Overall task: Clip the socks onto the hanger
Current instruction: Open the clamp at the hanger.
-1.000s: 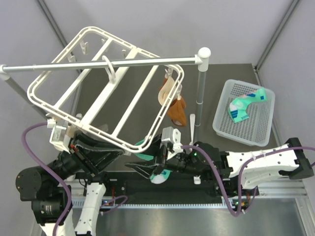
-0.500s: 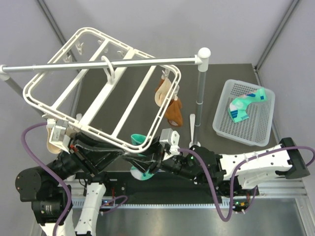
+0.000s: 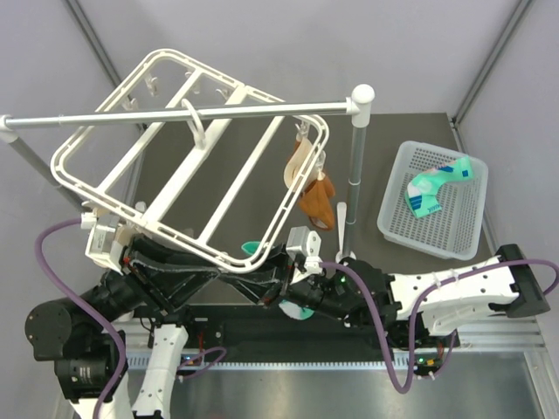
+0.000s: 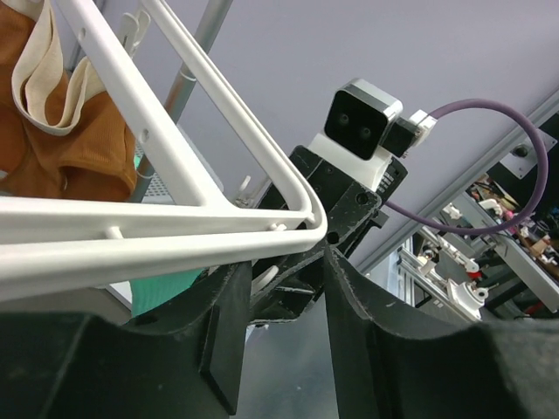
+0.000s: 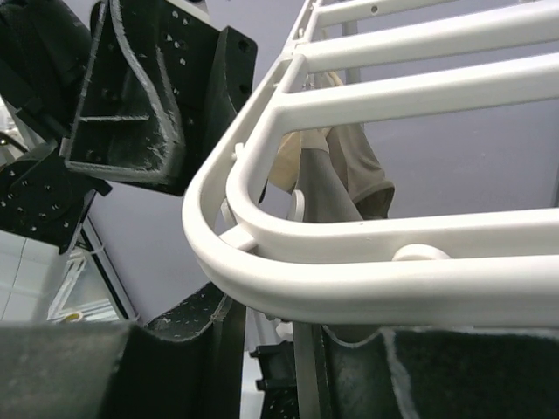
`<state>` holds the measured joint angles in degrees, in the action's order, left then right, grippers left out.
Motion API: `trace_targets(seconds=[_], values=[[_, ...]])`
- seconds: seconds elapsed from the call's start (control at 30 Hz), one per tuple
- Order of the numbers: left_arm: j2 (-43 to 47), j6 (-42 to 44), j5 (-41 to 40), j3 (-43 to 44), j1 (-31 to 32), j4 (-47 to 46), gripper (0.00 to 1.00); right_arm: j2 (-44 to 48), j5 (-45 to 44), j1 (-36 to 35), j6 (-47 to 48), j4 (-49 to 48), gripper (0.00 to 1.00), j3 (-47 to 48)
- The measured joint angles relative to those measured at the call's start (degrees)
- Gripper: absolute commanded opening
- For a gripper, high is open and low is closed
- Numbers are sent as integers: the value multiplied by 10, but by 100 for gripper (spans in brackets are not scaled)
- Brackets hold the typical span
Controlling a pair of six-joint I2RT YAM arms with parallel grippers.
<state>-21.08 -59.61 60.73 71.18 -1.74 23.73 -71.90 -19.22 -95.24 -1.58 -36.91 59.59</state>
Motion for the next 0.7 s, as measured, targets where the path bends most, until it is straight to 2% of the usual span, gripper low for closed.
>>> trace_targets(seconds=[0.03, 0.07, 0.2, 0.43, 0.53, 0.7], values=[[0, 7, -3, 6, 0, 9, 47, 1, 0, 0, -5, 6, 0, 0], [0, 16, -6, 12, 0, 18, 55, 2, 0, 0, -9, 13, 0, 0], [9, 54, -19, 34, 0, 54, 63, 11, 1, 0, -33, 61, 0, 8], [28, 72, -16, 26, 0, 62, 60, 17, 24, 0, -106, 202, 0, 74], [28, 63, -7, 19, 0, 53, 56, 20, 41, 0, -134, 225, 0, 86], [29, 42, 10, 5, 0, 39, 57, 28, 66, 0, -174, 247, 0, 88]])
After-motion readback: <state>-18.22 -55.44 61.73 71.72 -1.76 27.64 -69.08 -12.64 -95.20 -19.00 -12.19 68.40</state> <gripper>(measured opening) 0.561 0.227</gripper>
